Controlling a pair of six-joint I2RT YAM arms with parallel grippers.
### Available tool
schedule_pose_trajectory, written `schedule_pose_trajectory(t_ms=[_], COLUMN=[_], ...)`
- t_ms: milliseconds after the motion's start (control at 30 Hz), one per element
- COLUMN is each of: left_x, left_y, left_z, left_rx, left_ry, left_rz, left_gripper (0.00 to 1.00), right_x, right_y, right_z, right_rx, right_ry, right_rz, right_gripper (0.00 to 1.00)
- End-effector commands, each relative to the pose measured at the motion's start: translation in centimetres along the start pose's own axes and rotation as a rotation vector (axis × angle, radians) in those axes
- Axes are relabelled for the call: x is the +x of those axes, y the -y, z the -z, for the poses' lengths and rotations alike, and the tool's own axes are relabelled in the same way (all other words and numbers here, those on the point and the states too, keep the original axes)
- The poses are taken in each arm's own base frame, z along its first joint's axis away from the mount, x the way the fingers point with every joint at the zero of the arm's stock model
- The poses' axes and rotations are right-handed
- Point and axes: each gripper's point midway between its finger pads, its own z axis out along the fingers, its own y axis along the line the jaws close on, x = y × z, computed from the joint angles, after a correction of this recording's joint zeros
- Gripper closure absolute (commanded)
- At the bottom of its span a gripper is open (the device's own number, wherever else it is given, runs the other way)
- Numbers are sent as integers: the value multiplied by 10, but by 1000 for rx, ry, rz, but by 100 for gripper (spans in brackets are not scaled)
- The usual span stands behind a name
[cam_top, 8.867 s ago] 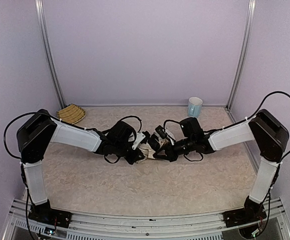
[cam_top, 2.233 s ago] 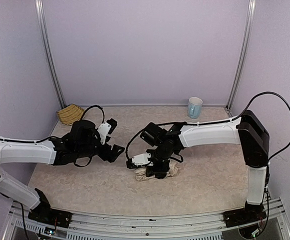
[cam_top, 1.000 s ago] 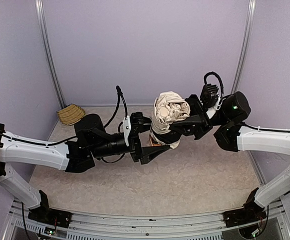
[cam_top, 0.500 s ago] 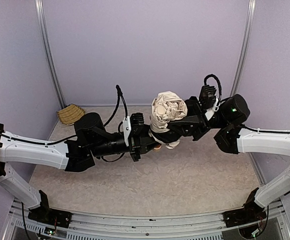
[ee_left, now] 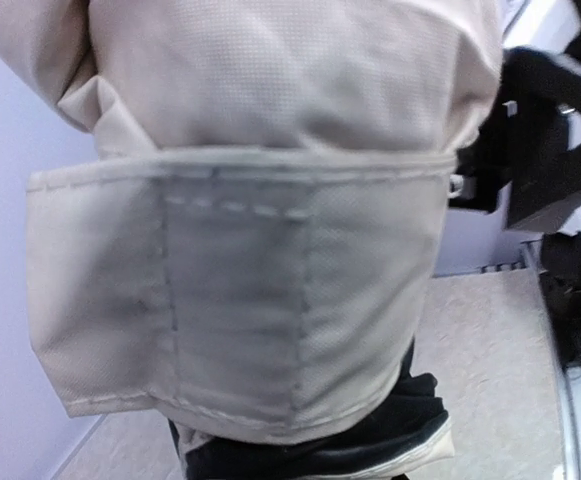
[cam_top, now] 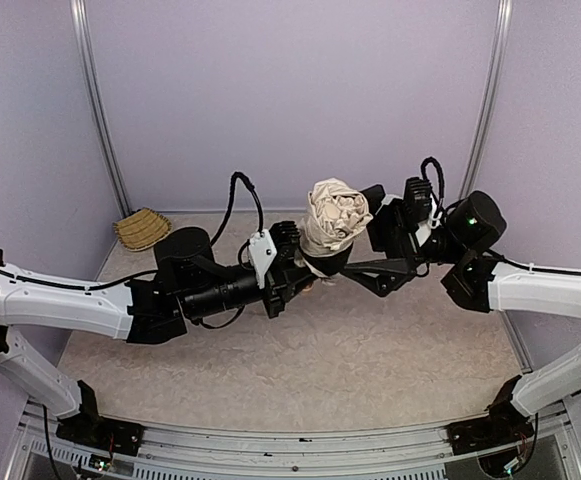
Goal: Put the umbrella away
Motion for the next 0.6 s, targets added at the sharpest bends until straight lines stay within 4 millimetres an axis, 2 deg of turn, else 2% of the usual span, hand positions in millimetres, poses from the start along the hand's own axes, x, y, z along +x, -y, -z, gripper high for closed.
schedule_pose_trajectory(t_ms=[0, 100, 267, 367, 567], left_x=[13, 65, 159, 205, 272], left_y=[-82, -108, -117, -105, -63], left_z=[18, 36, 56, 50, 32], left_rx=[-435, -620, -733, -688, -475], left_ry=[-224, -480, -894, -1014, -1113], left_rz=[-103, -237, -468, -500, -492], left_gripper=[100, 100, 100, 100, 99], right_x=[22, 32, 40, 42, 54], right_y=[18, 26, 36, 34, 35], right_z=[30, 53, 83, 91, 100], right_rx=[163, 277, 440, 473, 511], right_ry=[-129, -198, -275, -285, -325], right_rz=[-9, 8, 16, 15, -15], right_gripper=[0, 0, 0, 0, 0])
